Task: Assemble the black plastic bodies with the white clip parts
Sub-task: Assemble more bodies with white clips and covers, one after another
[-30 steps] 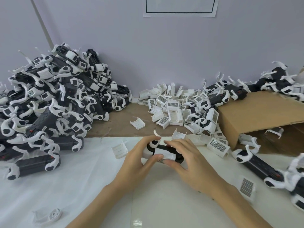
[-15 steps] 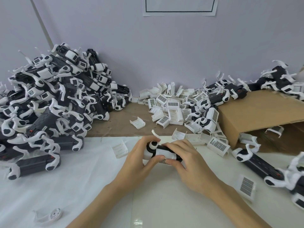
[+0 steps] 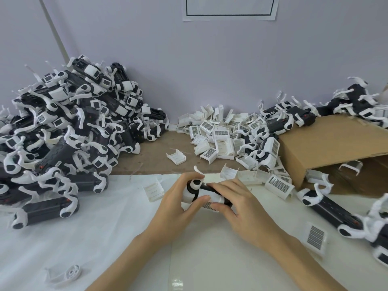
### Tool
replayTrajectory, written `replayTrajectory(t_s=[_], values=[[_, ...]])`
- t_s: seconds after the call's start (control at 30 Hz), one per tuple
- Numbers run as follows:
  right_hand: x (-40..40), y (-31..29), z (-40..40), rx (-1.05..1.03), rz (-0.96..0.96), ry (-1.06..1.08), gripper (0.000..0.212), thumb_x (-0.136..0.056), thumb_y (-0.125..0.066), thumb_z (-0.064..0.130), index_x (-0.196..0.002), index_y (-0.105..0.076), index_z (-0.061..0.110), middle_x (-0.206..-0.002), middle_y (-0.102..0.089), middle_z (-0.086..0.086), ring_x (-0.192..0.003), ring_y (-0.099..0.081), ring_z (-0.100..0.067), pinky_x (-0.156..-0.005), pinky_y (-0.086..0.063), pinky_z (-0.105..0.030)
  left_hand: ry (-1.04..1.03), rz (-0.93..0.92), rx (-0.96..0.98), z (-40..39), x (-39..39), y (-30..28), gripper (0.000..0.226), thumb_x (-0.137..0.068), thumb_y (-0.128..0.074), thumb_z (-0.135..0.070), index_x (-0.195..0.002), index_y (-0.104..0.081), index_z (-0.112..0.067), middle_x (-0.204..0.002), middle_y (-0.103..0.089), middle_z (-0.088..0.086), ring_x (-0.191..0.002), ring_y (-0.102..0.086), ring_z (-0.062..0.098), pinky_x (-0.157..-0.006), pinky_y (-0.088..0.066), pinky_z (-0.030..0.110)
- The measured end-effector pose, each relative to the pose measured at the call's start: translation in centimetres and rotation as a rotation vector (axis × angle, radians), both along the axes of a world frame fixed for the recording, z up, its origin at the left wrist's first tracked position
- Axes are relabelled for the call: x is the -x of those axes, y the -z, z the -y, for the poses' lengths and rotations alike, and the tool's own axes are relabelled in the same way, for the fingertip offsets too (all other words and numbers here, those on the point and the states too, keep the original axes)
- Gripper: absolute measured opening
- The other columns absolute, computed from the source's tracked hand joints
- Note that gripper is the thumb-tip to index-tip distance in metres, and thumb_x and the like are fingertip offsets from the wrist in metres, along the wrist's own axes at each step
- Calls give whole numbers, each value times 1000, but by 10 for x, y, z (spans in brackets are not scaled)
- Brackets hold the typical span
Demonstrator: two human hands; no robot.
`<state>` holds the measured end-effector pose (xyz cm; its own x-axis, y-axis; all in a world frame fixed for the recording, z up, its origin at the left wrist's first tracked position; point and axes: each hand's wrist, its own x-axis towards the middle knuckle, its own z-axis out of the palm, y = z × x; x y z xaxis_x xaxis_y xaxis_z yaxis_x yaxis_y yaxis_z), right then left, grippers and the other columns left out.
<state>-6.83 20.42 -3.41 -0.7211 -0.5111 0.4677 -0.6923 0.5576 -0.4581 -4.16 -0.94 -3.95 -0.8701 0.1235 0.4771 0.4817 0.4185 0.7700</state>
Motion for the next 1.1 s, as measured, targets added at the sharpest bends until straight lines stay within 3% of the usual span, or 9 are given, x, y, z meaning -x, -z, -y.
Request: replayTrajectory(t_s=[0.2, 0.3, 0.4, 0.57, 0.67, 0.8, 0.93, 1.0, 1.1], values=[[5, 4, -3, 0, 59, 28, 56, -100, -57, 53, -148, -53, 23, -126, -52, 24, -130, -41, 3, -106, -34, -12, 24, 48, -41, 1, 1, -1, 33, -98, -76, -23, -128, -61, -28, -119, -69, -13, -120, -64, 18, -99, -49, 24], [7, 5, -3, -3, 23, 9, 37, -101, -65, 40, -135, -63, 26, -112, -51, 30, -117, -46, 0, -97, -40, -16, 37, 41, -46, 0, 2, 0, 36, -96, -78, -20, -127, -61, -26, -117, -69, -12, -118, -65, 20, -99, -49, 24], [6, 4, -1, 26, 4, 23, 31, -100, -68, 33, -130, -68, 26, -108, -57, 24, -110, -50, -4, -91, -42, -18, 39, 26, -47, -2, 1, 0, 37, -94, -80, -26, -125, -60, -25, -116, -68, -13, -116, -65, 19, -96, -50, 22], [6, 1, -2, 20, -16, 44, 30, -99, -68, 38, -127, -70, 28, -101, -58, 25, -105, -51, -1, -86, -47, -24, 35, 18, -48, -1, 2, 1, 33, -96, -78, -28, -125, -61, -29, -114, -67, -8, -112, -64, 24, -95, -51, 28], [2, 3, 2, 43, 44, 36, 41, -101, -65, 38, -141, -60, 30, -120, -55, 27, -123, -48, 0, -99, -43, -20, 11, 19, -63, -1, 2, 2, 29, -98, -75, -28, -125, -61, -29, -113, -68, -10, -112, -65, 23, -93, -50, 25], [-3, 3, 2, -28, 8, -6, 75, -95, -74, 35, -158, -34, 40, -156, -32, 26, -148, -30, 0, -113, -32, -12, -39, 43, -160, 1, 3, 1, 23, -100, -67, -33, -122, -65, -28, -113, -70, -12, -111, -66, 15, -89, -47, 16], [-5, 0, 4, -15, -151, 14, 60, -92, -77, 19, -145, -50, 31, -148, -45, 12, -141, -44, -7, -108, -44, -20, -50, 103, -226, 3, 4, -1, 17, -103, -66, -37, -119, -68, -32, -103, -73, -9, -94, -69, 10, -78, -52, 25], [-8, 0, 6, 45, -171, 20, 53, -91, -77, 17, -138, -53, 26, -144, -48, 8, -135, -50, -10, -103, -47, -20, -76, 92, -211, 1, 2, -3, 22, -101, -64, -46, -122, -64, -37, -107, -73, -9, -100, -70, 13, -81, -54, 26], [-7, -4, 3, 244, -114, 58, 45, -90, -76, 19, -131, -59, 22, -131, -60, 11, -121, -61, -9, -97, -51, -24, -90, -16, -70, 2, -1, -5, 43, -96, -67, -52, -133, -57, -35, -128, -60, -7, -125, -58, 16, -96, -44, 14]])
